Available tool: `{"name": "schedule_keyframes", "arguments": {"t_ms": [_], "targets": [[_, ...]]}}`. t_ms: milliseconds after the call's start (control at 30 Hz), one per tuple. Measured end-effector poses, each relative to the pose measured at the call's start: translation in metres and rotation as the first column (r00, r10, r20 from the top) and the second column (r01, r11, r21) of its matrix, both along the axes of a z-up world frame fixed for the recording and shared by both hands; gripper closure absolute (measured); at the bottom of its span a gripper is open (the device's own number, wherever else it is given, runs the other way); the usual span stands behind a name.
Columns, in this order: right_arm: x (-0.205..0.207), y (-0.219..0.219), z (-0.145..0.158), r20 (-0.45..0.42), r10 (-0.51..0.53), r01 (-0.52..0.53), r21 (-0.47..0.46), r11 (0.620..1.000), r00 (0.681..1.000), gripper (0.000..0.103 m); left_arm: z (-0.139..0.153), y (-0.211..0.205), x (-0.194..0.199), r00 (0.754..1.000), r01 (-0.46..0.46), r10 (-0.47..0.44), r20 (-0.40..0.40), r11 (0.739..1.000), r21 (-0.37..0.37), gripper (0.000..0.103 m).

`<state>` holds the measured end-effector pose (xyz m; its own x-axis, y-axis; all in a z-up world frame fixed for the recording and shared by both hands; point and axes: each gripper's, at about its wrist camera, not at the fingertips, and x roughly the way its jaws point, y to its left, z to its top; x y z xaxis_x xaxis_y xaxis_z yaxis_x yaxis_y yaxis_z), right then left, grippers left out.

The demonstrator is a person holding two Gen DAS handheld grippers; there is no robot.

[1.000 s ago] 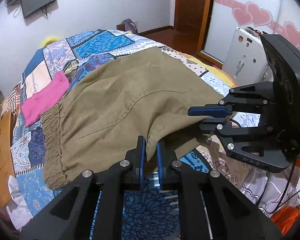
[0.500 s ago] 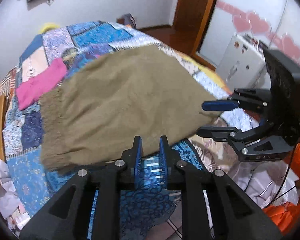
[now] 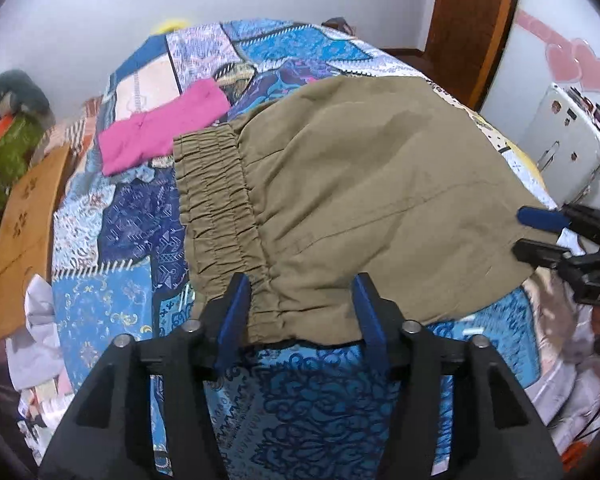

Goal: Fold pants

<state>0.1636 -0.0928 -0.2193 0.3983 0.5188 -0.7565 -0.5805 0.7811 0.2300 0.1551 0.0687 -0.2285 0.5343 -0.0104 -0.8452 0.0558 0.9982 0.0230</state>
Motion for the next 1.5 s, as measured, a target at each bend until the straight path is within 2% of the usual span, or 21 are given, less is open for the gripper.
{"name": "schedule_keyframes", "arguments": {"t_ms": [133,200,300,433,567,633,700,767,1000,1200,1333,1367,1433,1500], "targets": [[-0.003,-0.019,-0.001,-0.022,-0.001,0.001,-0.018,1.000,1.000,0.051,-0.004,0.007,-0.003,1.000,0.007,-0.007,-0.015,1.000,-0.008,0.040],[-0.002,-0.030,-0.003,-0.056,-0.002,0.003,0.014,1.000,0.998,0.053,-0.003,0.015,-0.005,1.000,-0.006,0.005,-0.024,0.999,-0.034,0.039],[-0.008,-0.033,-0.001,-0.045,-0.006,0.005,-0.019,1.000,0.999,0.051,0.002,0.027,-0.007,0.998,-0.042,0.039,-0.039,0.995,-0.088,0.039],[-0.008,-0.037,0.010,-0.048,-0.019,0.018,-0.031,0.999,0.999,0.050,0.022,0.033,-0.011,0.998,-0.062,0.063,0.003,0.995,-0.073,0.039],[0.003,-0.045,0.033,0.006,-0.047,0.047,-0.014,0.999,0.999,0.050,0.046,0.042,-0.003,0.995,-0.083,0.087,0.053,0.995,-0.057,0.039],[0.011,-0.048,0.043,0.044,-0.062,0.063,-0.012,0.998,0.997,0.046,0.055,0.048,0.008,0.992,-0.102,0.104,0.067,0.994,-0.045,0.039],[0.019,-0.049,0.052,0.090,-0.083,0.086,-0.023,0.996,0.992,0.036,0.060,0.052,0.023,0.990,-0.120,0.122,0.075,0.992,-0.027,0.039],[0.031,-0.049,0.058,0.127,-0.090,0.094,-0.029,0.995,0.988,0.036,0.063,0.055,0.036,0.987,-0.135,0.136,0.084,0.991,-0.020,0.039],[0.082,-0.046,0.058,0.180,-0.105,0.119,-0.065,0.991,0.978,0.036,0.048,0.069,0.091,0.985,-0.164,0.163,0.060,0.987,0.003,0.039],[0.135,-0.044,0.042,0.197,-0.120,0.138,-0.082,0.987,0.973,0.036,0.030,0.083,0.125,0.985,-0.171,0.172,0.022,0.984,-0.048,0.039],[0.172,-0.038,0.025,0.155,-0.124,0.137,-0.079,0.987,0.980,0.036,0.018,0.089,0.138,0.986,-0.164,0.164,-0.007,0.981,-0.102,0.039],[0.181,-0.037,0.021,0.147,-0.126,0.139,-0.077,0.987,0.981,0.038,0.014,0.090,0.140,0.987,-0.162,0.161,-0.011,0.980,-0.113,0.039],[0.197,-0.032,0.013,0.124,-0.125,0.135,-0.075,0.988,0.984,0.050,0.010,0.093,0.143,0.986,-0.166,0.165,-0.015,0.975,-0.149,0.039],[0.210,-0.026,0.006,0.100,-0.111,0.118,-0.068,0.991,0.989,0.073,0.006,0.094,0.145,0.988,-0.153,0.152,-0.021,0.970,-0.189,0.039]]}}
